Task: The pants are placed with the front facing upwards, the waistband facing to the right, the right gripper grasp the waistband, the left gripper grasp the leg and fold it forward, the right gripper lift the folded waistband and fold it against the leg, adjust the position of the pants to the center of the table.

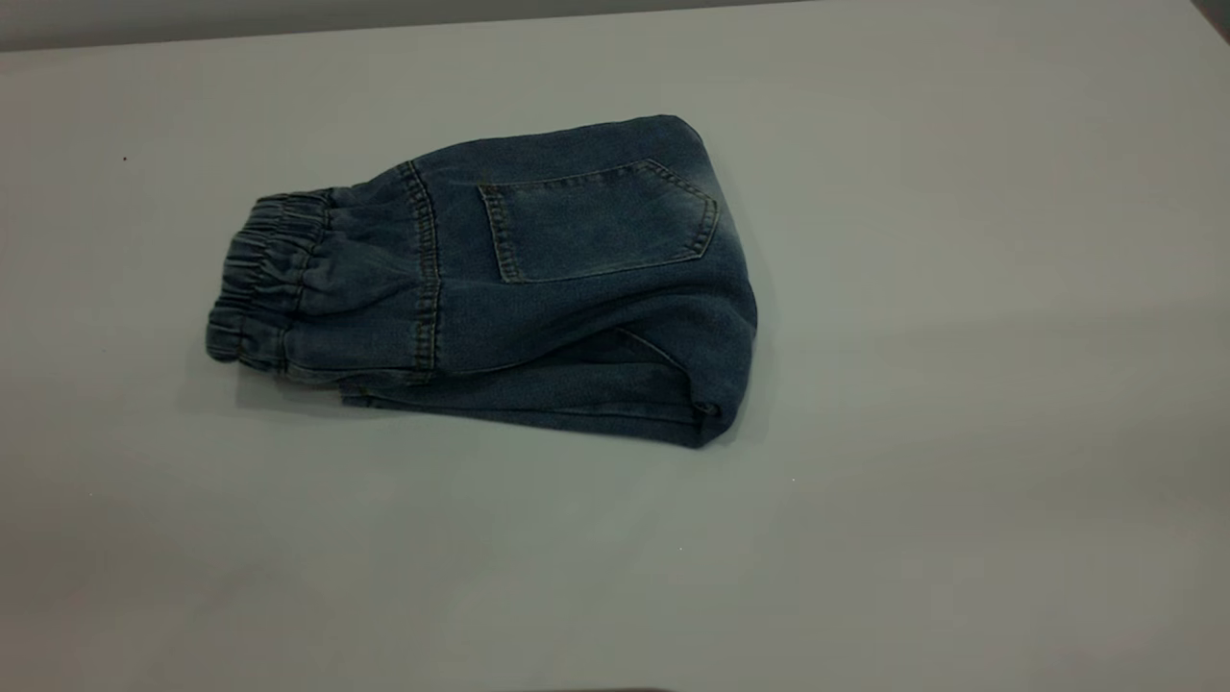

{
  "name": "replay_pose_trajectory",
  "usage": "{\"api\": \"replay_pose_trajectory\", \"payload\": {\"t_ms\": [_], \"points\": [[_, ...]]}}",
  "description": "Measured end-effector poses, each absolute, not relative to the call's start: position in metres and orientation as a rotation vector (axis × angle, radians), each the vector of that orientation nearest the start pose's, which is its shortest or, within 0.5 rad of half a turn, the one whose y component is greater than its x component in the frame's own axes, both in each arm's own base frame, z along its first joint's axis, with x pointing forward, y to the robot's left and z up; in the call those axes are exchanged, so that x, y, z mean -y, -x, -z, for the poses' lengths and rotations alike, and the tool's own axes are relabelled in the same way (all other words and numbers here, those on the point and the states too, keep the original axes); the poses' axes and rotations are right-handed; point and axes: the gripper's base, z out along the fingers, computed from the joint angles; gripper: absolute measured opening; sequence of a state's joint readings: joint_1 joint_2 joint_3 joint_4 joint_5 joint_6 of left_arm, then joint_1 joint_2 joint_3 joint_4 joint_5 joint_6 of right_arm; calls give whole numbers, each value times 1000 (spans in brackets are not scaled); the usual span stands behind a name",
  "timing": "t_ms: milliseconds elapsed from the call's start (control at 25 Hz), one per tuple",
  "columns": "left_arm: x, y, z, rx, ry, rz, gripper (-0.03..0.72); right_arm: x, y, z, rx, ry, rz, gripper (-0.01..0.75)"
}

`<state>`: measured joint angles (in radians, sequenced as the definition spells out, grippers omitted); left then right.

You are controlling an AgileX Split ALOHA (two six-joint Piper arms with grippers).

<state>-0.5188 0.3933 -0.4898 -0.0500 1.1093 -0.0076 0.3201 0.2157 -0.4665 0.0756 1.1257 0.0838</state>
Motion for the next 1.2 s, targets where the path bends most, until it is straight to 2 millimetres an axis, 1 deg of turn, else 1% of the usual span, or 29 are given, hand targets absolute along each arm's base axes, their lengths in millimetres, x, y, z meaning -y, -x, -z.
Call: {"api": "replay_pose_trajectory", "payload": {"t_ms": [200, 280, 440, 560, 680, 840, 1000, 1200], "points": [[28, -42, -262, -2434, -601, 281, 463, -13, -19, -261, -2332, 250, -294, 389], [24, -41, -263, -2431, -516, 263, 463, -11, -17, -262, -2314, 182, -271, 389], [14, -36, -266, -2394, -283, 191, 463, -8, -7, -263, -2231, 27, -207, 389], [9, -28, -268, -2341, -153, 146, 463, -6, 5, -263, -2150, 10, -201, 389], [6, -19, -269, -2282, -80, 116, 463, -6, 7, -263, -2144, 11, -202, 389], [5, -6, -270, -2194, -28, 92, 463, -6, 7, -263, -2145, 11, -202, 389], [5, 6, -270, -2114, -17, 84, 463, -6, 7, -263, -2145, 11, -202, 389], [5, 9, -270, -2097, -18, 84, 463, -6, 7, -263, -2145, 11, -202, 389]]}}
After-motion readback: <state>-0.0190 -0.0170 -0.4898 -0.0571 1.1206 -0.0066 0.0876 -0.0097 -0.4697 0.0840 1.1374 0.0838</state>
